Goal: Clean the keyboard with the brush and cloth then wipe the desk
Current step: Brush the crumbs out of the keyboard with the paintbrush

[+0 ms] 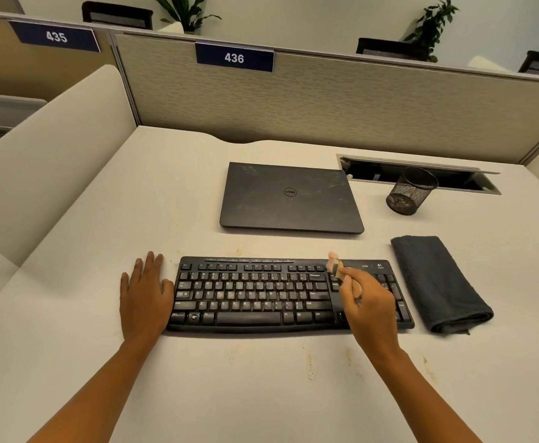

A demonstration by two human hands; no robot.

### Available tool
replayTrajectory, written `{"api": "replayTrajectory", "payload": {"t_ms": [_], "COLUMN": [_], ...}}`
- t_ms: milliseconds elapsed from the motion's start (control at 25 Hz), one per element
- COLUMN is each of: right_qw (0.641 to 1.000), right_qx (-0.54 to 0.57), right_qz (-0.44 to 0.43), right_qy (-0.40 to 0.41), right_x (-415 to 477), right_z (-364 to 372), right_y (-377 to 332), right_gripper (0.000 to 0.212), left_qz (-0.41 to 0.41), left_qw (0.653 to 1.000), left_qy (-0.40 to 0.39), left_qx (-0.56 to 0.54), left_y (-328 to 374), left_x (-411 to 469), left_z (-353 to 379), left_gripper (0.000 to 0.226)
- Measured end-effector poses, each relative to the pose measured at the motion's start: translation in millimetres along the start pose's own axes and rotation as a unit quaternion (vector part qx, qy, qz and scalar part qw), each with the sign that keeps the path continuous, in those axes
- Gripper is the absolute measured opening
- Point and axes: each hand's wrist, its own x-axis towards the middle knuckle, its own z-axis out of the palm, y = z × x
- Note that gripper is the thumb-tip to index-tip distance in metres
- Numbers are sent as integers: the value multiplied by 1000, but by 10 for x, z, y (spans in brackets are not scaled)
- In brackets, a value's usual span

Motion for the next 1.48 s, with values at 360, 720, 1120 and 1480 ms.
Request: {"api": "replayTrajectory", "payload": {"t_ms": [360, 720, 1120, 1480], "right_qw": [1000, 999, 999, 999], "right_qx": [1, 10, 23, 29], "right_qz": [3, 39, 36, 38], "right_qy": [18, -36, -9, -22], "right_x": [29, 122, 270, 153], "right_z": [7, 141, 188, 283], "right_y": [-7, -61, -122, -133], "right_gripper": [37, 30, 23, 26], "left_qz": [-1, -3, -1, -1], "left_qw": [1000, 1000, 1000, 1000], "left_qy": [0, -2, 1, 3], "left_qx": [1, 5, 2, 3], "left_y": [-4, 0, 0, -10], "left_x": [4, 6, 4, 5], "left_z": [6, 3, 3, 9], "left_gripper": [52, 52, 52, 53]}}
